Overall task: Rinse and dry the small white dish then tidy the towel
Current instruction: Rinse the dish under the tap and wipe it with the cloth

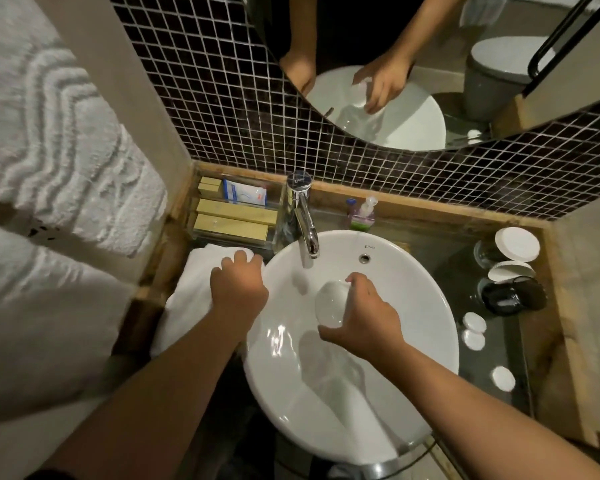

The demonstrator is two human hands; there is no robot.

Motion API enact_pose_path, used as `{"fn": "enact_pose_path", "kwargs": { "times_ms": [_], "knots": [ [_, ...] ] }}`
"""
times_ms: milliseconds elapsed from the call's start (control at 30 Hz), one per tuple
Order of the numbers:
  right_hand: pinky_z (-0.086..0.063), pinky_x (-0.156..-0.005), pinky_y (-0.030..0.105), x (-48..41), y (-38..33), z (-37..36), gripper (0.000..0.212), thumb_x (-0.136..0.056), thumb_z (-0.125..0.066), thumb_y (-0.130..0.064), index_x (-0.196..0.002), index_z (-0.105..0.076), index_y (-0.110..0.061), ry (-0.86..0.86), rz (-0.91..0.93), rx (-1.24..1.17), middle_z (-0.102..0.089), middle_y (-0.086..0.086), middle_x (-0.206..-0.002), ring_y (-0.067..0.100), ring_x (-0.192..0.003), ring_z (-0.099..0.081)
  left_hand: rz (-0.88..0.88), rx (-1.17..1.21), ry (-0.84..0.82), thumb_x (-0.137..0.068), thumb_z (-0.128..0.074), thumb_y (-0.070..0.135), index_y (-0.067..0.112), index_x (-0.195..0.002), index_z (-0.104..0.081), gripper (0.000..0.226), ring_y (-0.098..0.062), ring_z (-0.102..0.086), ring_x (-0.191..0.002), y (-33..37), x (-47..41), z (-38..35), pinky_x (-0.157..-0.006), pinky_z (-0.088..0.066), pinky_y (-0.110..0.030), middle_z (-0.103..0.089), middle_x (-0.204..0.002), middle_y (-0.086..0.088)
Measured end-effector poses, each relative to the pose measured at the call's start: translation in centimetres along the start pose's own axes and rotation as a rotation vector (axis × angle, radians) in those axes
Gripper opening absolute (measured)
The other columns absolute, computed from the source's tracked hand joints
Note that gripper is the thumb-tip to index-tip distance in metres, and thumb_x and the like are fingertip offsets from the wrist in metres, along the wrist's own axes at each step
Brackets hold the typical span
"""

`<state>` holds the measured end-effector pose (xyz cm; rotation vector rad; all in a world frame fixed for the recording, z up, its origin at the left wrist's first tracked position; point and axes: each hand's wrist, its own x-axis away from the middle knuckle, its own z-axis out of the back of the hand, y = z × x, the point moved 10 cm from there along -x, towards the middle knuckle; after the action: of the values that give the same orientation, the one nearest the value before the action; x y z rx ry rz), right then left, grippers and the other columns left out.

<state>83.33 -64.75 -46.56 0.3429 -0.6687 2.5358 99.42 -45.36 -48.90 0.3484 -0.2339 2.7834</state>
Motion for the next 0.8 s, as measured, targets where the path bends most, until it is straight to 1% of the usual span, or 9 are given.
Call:
{"fn": "enact_pose_path", "kwargs": {
  "times_ms": [167,267,333,433,467,567,667,733,800],
  "knots": [
    [-0.053,-0.057,0.032,-0.8,-2.3,-1.1,0.094,-0.039,-0.086,-0.064,-0.107,-0.026,-0.042,-0.013,-0.055,-0.342,-0.053,-0.019,-0.089,0.010,-0.073,-0.059,0.016,0.126,-0.093,-0.091,-0.062,0.038,0.037,-0.144,-0.042,0.057,-0.025,-0.059,-0.108,-2.9,-1.2,-3.8,-0.085,-0.050,-0.033,-0.056,-0.129,-0.003],
    [-0.061,-0.054,0.039,-1.3,-3.3,-2.8,0.093,-0.044,-0.093,-0.051,-0.111,-0.031,-0.035,-0.098,-0.130,-0.613,-0.057,-0.009,-0.097,0.014,-0.080,-0.064,-0.036,0.179,-0.078,-0.097,-0.055,0.040,0.039,-0.146,-0.039,0.051,-0.024,-0.059,-0.111,-3.6,-1.3,-5.5,-0.088,-0.053,-0.037,-0.055,-0.133,-0.006],
    [-0.061,-0.051,0.036,-1.5,-3.9,-4.1,0.096,-0.048,-0.095,-0.046,-0.119,-0.030,-0.038,-0.186,-0.197,-0.773,-0.056,-0.004,-0.104,0.017,-0.080,-0.067,0.003,0.267,-0.044,-0.100,-0.046,0.047,0.039,-0.144,-0.042,0.045,-0.021,-0.061,-0.109,-4.3,-1.7,-6.0,-0.089,-0.053,-0.036,-0.055,-0.133,-0.005],
    [-0.060,-0.052,0.032,-1.6,-5.1,-5.5,0.094,-0.051,-0.094,-0.049,-0.124,-0.035,-0.044,-0.268,-0.274,-0.921,-0.061,-0.012,-0.099,0.009,-0.073,-0.070,0.014,0.314,-0.029,-0.095,-0.046,0.060,0.044,-0.137,-0.043,0.044,-0.022,-0.057,-0.116,-4.4,-2.0,-6.3,-0.092,-0.051,-0.040,-0.053,-0.137,0.000],
    [-0.060,-0.053,0.033,-1.8,-5.5,-5.9,0.092,-0.053,-0.093,-0.051,-0.127,-0.038,-0.043,-0.280,-0.291,-0.954,-0.063,-0.014,-0.098,0.006,-0.074,-0.070,0.027,0.327,-0.038,-0.091,-0.047,0.066,0.045,-0.134,-0.042,0.048,-0.023,-0.056,-0.117,-4.4,-2.2,-6.4,-0.093,-0.051,-0.041,-0.054,-0.137,0.002],
    [-0.059,-0.055,0.036,-2.7,-6.6,-6.8,0.067,-0.078,-0.077,-0.057,-0.134,-0.045,-0.037,-0.292,-0.358,-1.050,-0.059,-0.008,-0.116,0.019,-0.096,-0.066,0.133,0.409,-0.043,-0.080,-0.044,0.081,0.043,-0.129,-0.047,0.063,-0.021,-0.060,-0.109,-5.1,-2.9,-6.6,-0.089,-0.052,-0.041,-0.058,-0.129,0.002],
    [-0.057,-0.052,0.035,-3.3,-6.7,-7.9,0.028,-0.101,-0.049,-0.044,-0.128,-0.049,-0.035,-0.299,-0.449,-1.080,-0.055,0.001,-0.119,0.027,-0.099,-0.059,0.151,0.423,-0.024,-0.083,-0.060,0.066,0.036,-0.120,-0.053,0.049,-0.022,-0.062,-0.099,-4.8,-3.6,-6.3,-0.081,-0.052,-0.038,-0.062,-0.121,0.000],
    [-0.055,-0.049,0.032,-3.4,-6.5,-8.6,0.026,-0.105,-0.038,-0.032,-0.128,-0.049,-0.033,-0.285,-0.472,-1.031,-0.054,0.009,-0.120,0.030,-0.094,-0.059,0.176,0.521,-0.030,-0.083,-0.071,0.047,0.029,-0.116,-0.057,0.040,-0.024,-0.062,-0.097,-4.9,-3.7,-6.5,-0.079,-0.053,-0.037,-0.064,-0.116,-0.003],
    [-0.054,-0.046,0.031,-3.3,-6.3,-8.9,0.030,-0.106,-0.032,-0.028,-0.133,-0.046,-0.030,-0.263,-0.465,-0.999,-0.053,0.012,-0.121,0.035,-0.098,-0.059,0.260,0.712,-0.005,-0.082,-0.078,0.033,0.025,-0.125,-0.059,0.048,-0.025,-0.062,-0.108,-5.7,-2.9,-6.6,-0.092,-0.052,-0.037,-0.065,-0.123,-0.004]
  ]
}}
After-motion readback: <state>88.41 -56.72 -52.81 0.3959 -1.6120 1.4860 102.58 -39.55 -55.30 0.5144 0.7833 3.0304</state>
